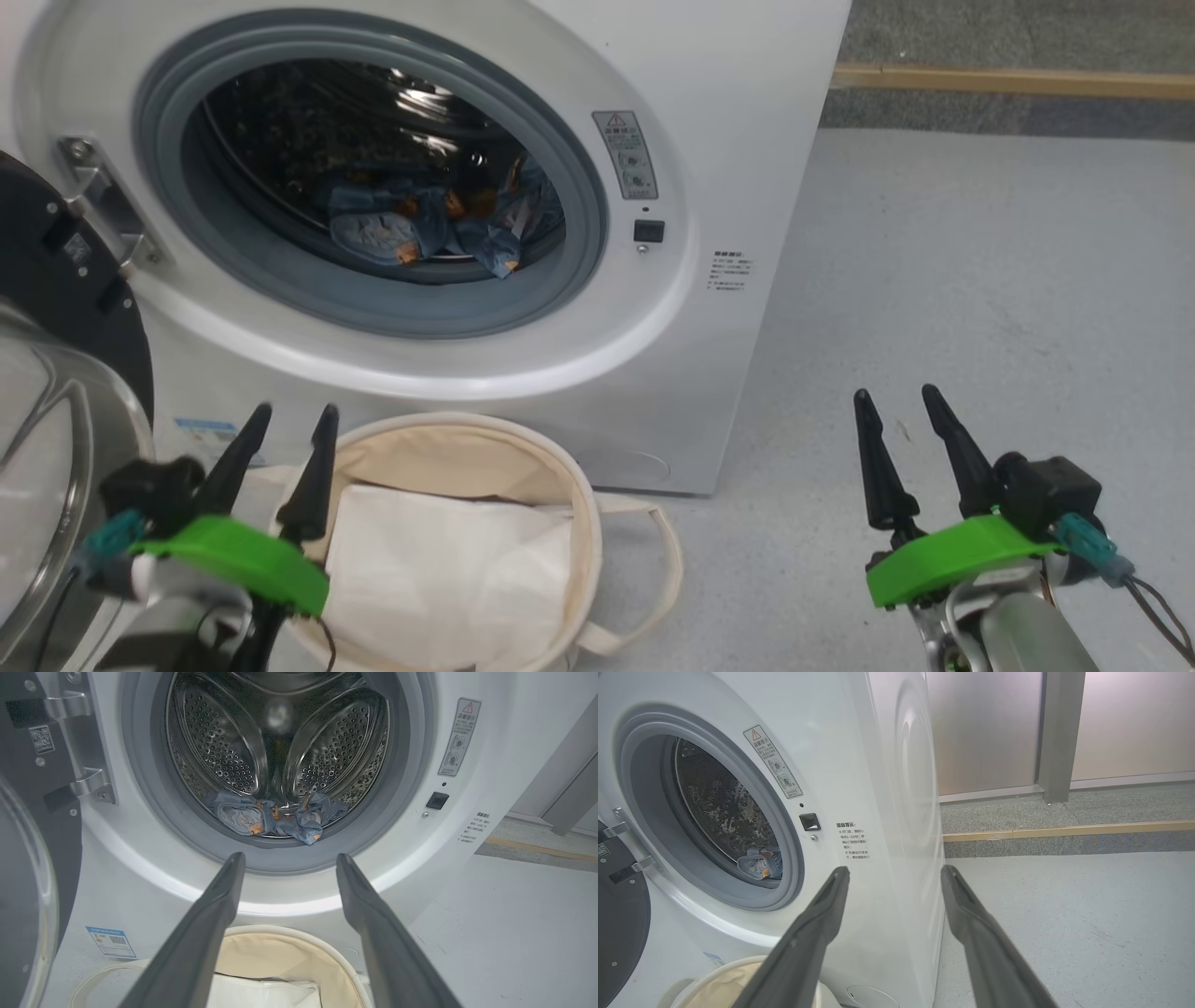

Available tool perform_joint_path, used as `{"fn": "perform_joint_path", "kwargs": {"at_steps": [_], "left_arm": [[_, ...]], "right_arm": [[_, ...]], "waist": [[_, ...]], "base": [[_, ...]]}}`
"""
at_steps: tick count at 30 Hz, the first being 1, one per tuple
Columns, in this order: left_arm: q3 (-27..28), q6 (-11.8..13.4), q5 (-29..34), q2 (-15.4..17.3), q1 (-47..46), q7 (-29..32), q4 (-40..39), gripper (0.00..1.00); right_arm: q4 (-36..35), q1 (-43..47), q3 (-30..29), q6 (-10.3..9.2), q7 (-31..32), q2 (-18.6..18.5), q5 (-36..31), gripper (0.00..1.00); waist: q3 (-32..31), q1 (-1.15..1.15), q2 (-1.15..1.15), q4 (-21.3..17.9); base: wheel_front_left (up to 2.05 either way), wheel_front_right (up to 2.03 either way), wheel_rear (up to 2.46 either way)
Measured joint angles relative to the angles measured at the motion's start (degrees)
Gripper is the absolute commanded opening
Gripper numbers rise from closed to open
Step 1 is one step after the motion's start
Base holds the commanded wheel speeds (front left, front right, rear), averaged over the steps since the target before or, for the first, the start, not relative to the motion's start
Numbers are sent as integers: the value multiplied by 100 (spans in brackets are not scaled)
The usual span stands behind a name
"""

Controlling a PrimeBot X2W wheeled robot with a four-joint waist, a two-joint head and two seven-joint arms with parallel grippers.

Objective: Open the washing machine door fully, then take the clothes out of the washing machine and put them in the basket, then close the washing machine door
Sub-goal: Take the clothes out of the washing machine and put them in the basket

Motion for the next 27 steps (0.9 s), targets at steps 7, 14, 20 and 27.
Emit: {"fn": "perform_joint_path", "kwargs": {"at_steps": [7, 14, 20, 27], "left_arm": [[-349, 29, 353, -209, -851, 213, 584, 100], [-645, 147, 821, -504, -2280, 389, 1602, 100], [-846, 236, 1200, -671, -3416, 502, 2580, 100], [-949, 475, 1511, -815, -4742, 508, 3620, 100]], "right_arm": [[-64, -164, 7, 0, 0, 0, 0, 100], [-255, -427, -8, 0, 0, 0, -1, 100], [-424, -678, -62, 0, 0, 0, -3, 100], [-638, -921, -135, 0, 0, 0, -51, 100]], "waist": [[256, 0, 0, -40], [795, 0, 0, -99], [1310, 0, 0, -154], [1920, 0, 0, -183]], "base": [[0, 0, 0], [0, 0, 0], [0, 0, 0], [0, 0, 0]]}}
